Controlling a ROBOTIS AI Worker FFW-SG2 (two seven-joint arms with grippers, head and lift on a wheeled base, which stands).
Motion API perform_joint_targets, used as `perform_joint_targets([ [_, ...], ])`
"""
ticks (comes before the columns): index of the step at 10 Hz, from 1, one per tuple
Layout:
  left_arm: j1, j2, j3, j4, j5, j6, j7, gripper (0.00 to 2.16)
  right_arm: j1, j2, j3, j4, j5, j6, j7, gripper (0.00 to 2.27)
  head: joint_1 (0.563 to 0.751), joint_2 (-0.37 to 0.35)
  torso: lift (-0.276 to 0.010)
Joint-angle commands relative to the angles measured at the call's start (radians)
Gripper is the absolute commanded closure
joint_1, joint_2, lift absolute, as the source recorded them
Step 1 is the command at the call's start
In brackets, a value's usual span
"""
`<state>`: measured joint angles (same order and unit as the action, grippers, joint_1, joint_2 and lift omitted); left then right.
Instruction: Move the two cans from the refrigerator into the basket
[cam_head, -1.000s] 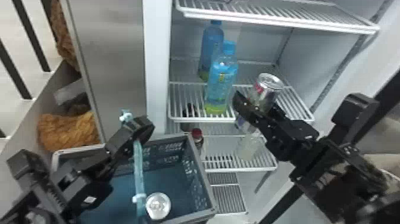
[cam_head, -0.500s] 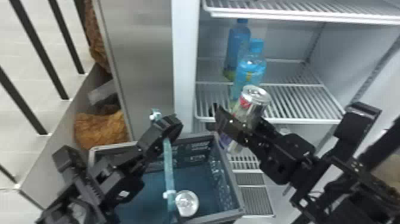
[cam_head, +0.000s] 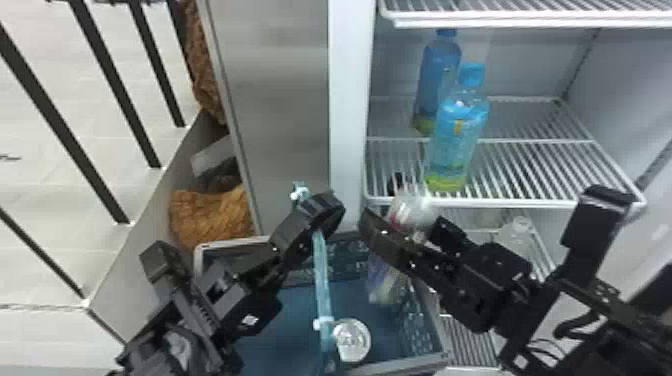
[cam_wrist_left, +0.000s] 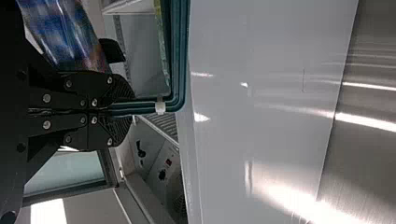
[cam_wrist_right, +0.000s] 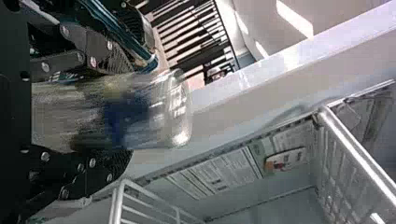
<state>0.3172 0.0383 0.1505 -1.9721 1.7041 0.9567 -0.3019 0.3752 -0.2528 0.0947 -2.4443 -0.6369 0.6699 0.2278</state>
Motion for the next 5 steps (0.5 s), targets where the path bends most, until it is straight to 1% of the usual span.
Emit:
perform_joint_targets([
  [1,0.002,0.0,-0.001,0.0,0.001,-0.002,0.0,1.2,-0.002,0.001,-0.001,0.016,0.003,-0.029,0.002,0.07,0.695,0.025,-0.035],
  [3,0.002,0.0,-0.001,0.0,0.003,-0.002,0.0,1.2,0.008,0.012,-0.031,0.04,0.009,-0.091,0.015,0.13,0.695,0.018,-0.035],
  [5,0.004,0.0,0.001,0.0,0.003,-0.002,0.0,1.2,0.037,0.043,-0.093,0.092,0.061,-0.223,0.062,0.13,0.695,-0.008,-0.035],
])
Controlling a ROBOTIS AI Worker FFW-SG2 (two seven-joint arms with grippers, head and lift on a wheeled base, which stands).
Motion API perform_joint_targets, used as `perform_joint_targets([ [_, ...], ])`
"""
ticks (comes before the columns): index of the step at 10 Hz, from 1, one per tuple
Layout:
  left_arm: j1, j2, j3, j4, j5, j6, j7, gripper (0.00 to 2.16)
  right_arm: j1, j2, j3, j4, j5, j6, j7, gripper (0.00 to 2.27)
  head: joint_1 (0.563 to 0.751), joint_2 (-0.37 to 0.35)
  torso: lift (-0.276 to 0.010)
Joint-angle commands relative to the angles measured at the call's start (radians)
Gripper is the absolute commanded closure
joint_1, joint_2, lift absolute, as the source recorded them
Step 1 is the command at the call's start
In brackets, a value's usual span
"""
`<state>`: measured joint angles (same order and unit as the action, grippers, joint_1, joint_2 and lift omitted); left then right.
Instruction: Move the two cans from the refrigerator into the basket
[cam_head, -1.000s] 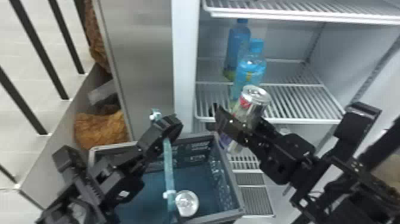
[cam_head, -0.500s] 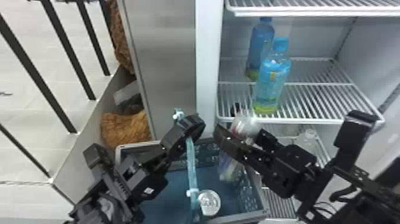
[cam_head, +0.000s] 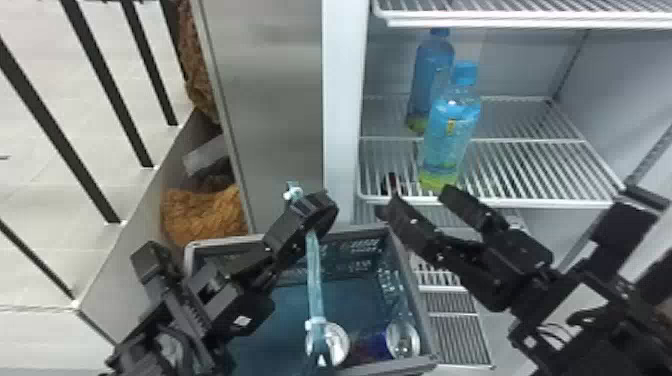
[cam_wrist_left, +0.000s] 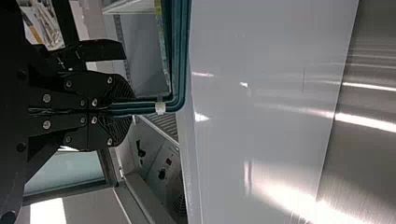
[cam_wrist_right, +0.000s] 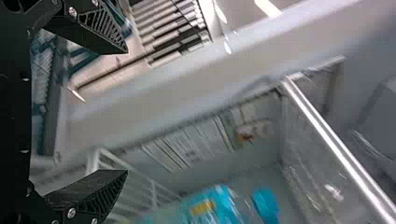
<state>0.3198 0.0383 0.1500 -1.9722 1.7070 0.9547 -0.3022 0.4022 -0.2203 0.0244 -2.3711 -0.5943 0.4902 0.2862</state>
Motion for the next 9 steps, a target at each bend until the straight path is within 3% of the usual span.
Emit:
perform_joint_targets([
  [1,0.004,0.0,0.004,0.0,0.002,0.0,0.0,1.2,0.042,0.026,-0.066,0.026,0.058,-0.09,0.03,0.12,0.695,-0.038,-0.035],
  [7,0.011,0.003,0.019,0.0,-0.002,-0.007,0.001,1.2,0.314,0.114,-0.294,-0.092,0.146,-0.309,0.076,0.13,0.695,-0.198,-0.035],
  [9,0.009,0.002,0.017,0.0,-0.002,-0.007,0.003,1.2,0.383,0.119,-0.339,-0.131,0.154,-0.326,0.079,0.13,0.695,-0.245,-0.035],
])
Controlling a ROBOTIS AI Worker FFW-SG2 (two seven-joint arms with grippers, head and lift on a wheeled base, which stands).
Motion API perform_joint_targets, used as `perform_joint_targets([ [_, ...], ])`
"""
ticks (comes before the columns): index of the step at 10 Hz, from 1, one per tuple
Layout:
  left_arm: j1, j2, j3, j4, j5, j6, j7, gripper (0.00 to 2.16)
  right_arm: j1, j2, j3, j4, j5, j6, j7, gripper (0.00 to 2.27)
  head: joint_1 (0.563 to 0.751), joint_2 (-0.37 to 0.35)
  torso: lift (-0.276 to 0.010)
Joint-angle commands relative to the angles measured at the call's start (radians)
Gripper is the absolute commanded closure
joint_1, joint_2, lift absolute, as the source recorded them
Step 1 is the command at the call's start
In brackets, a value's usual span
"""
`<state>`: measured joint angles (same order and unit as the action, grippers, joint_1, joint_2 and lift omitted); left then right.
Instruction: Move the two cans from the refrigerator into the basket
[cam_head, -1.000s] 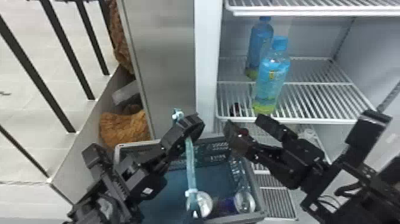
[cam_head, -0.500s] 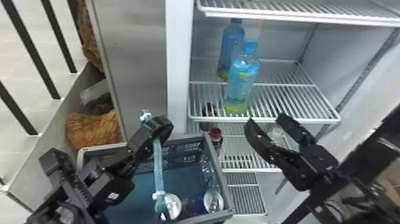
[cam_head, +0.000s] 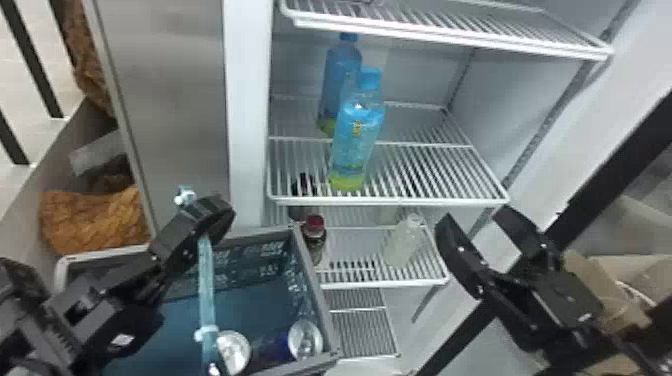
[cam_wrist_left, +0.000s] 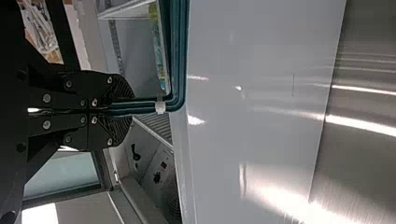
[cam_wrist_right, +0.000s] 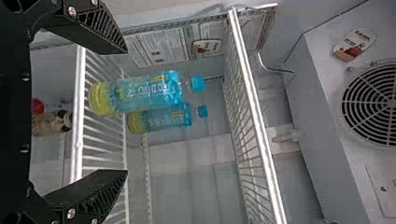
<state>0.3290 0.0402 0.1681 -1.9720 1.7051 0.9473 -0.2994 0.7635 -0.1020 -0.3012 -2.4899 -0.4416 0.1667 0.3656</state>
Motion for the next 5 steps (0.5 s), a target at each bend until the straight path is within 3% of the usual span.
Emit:
perform_joint_targets([
  [1,0.0,0.0,-0.003,0.0,0.0,0.0,0.0,1.2,0.056,0.001,-0.034,-0.029,0.007,-0.002,0.001,0.13,0.695,-0.261,-0.035],
  [5,0.005,0.0,0.001,0.0,0.004,0.0,0.0,1.2,0.159,0.022,-0.104,-0.059,0.021,-0.015,0.021,0.13,0.695,-0.304,-0.035],
])
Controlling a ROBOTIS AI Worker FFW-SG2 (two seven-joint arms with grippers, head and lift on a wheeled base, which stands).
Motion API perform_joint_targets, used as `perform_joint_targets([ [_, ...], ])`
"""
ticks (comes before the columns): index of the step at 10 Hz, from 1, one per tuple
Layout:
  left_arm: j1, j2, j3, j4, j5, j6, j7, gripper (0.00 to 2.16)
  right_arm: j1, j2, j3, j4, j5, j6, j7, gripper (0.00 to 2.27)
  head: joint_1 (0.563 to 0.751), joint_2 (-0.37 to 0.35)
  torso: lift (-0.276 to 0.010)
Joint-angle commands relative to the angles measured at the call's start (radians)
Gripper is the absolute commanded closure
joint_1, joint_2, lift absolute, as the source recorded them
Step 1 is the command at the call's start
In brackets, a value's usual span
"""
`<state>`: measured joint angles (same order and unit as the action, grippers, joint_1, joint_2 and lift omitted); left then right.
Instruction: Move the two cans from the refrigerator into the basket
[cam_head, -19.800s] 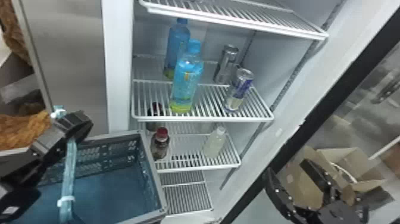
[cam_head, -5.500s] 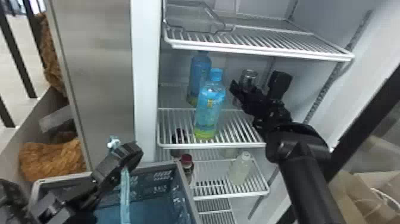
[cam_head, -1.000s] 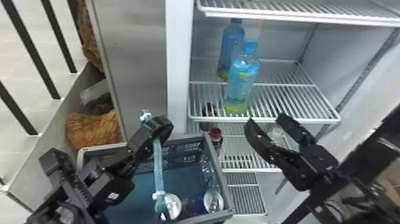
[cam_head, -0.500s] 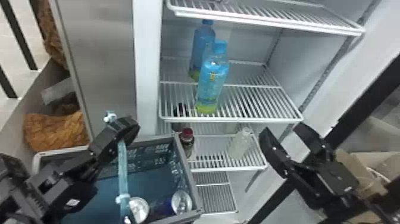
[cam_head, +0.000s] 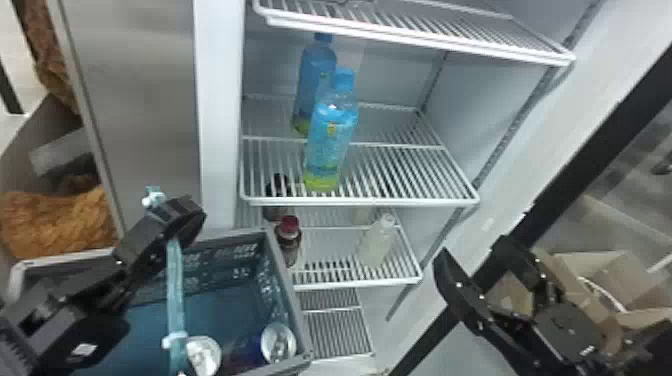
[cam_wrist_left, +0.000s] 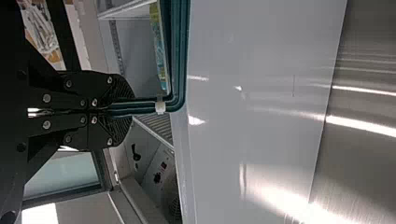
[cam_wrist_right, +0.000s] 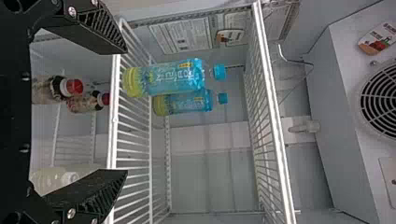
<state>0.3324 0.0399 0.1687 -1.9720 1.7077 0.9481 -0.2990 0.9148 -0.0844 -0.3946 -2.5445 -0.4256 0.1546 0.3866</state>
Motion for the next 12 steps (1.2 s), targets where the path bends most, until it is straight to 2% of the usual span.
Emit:
perform_joint_targets([
  [1,0.001,0.0,0.003,-0.002,0.003,-0.001,-0.002,1.2,0.025,0.014,-0.034,-0.019,0.019,-0.002,0.009,0.13,0.695,-0.314,-0.035],
  [3,0.009,0.0,0.011,-0.015,0.003,-0.001,-0.002,1.2,0.052,0.031,-0.07,-0.041,0.039,-0.002,0.015,0.13,0.695,-0.33,-0.035],
  [12,0.021,-0.006,0.029,-0.037,0.003,-0.001,-0.002,1.2,0.055,0.035,-0.066,-0.029,0.047,0.0,0.032,0.13,0.695,-0.339,-0.035],
])
